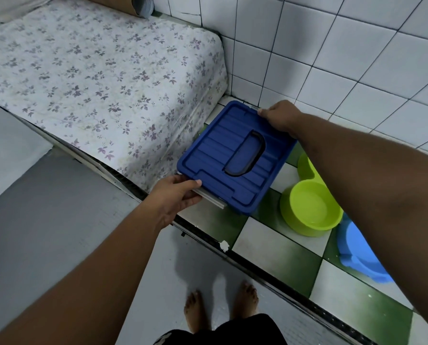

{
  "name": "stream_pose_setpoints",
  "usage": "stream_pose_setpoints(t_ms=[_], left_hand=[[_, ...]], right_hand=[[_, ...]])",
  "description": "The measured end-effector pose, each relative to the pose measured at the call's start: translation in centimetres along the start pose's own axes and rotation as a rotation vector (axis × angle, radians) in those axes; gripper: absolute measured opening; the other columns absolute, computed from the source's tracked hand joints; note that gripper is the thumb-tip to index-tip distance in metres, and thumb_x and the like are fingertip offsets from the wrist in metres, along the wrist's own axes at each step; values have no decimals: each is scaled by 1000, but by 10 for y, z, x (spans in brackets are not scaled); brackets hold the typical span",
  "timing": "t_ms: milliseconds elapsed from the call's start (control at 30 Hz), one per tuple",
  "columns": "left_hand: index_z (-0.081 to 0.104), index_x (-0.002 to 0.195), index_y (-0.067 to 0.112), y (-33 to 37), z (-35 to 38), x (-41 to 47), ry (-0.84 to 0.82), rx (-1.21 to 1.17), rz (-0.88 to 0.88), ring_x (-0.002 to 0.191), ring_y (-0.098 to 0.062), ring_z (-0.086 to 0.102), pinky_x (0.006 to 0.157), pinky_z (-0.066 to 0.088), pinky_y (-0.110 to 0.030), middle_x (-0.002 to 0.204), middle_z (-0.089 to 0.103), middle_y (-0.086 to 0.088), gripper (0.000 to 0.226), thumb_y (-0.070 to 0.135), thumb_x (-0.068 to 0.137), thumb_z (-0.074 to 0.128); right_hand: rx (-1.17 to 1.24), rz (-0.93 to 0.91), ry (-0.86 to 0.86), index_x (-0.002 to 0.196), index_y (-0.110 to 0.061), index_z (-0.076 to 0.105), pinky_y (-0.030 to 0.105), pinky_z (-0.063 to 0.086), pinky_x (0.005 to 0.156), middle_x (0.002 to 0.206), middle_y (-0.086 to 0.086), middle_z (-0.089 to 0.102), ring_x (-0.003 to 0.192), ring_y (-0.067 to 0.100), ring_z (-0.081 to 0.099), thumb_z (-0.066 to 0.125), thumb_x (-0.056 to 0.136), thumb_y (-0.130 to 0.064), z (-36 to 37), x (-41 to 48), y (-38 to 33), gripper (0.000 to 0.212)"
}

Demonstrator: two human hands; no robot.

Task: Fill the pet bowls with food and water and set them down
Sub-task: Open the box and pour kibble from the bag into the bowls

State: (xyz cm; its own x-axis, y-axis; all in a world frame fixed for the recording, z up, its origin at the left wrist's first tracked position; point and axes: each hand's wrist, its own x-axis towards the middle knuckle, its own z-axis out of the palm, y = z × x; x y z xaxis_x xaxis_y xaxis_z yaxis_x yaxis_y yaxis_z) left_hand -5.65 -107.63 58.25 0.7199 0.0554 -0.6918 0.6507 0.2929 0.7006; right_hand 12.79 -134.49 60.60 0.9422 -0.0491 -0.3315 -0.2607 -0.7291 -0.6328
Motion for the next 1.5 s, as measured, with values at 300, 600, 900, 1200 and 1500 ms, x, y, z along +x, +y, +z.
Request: stream_pose_setpoints(t_ms=[300, 600, 900, 1200, 1500], left_hand=[[63, 122, 11, 28, -1, 12, 192, 140, 173, 107, -23, 67, 89, 60, -37, 119, 65, -8, 30, 31, 99, 65], [78, 106, 12, 51, 11, 27, 318, 771, 488, 93, -22, 69, 91, 58, -35, 103, 76, -9, 20, 26, 92, 74], [79, 97, 7, 62, 17, 27, 355, 920, 544, 78, -21, 67, 77, 54, -27, 93, 76, -12, 19, 24, 90, 78], [80, 100, 11, 65, 18, 23, 368, 994, 563, 73, -19, 63, 72, 47, -25, 92, 77, -12, 20, 28, 93, 73], [80, 102, 10, 70, 19, 19, 378, 997, 640, 77, -15, 61, 73, 44, -23, 97, 77, -10, 19, 26, 95, 71]], right_hand=[[79, 64, 310, 81, -12, 64, 29, 44, 80, 95, 10, 65, 104, 30, 63, 49, 98, -45, -9, -31, 32, 40], [105, 90, 454, 113, -3, 72, 30, 48, 94, 112, 17, 72, 109, 30, 65, 62, 93, -19, 11, -78, 49, 27], [87, 169, 463, 109, 2, 72, 32, 55, 89, 110, 17, 72, 105, 30, 67, 64, 86, -5, 9, -82, 38, 25], [117, 235, 486, 110, 1, 72, 29, 51, 88, 116, 17, 70, 110, 29, 65, 57, 83, 7, 7, -85, 28, 32], [123, 310, 491, 105, -1, 72, 31, 57, 83, 110, 13, 71, 104, 30, 67, 64, 76, -2, 2, -79, 24, 30]])
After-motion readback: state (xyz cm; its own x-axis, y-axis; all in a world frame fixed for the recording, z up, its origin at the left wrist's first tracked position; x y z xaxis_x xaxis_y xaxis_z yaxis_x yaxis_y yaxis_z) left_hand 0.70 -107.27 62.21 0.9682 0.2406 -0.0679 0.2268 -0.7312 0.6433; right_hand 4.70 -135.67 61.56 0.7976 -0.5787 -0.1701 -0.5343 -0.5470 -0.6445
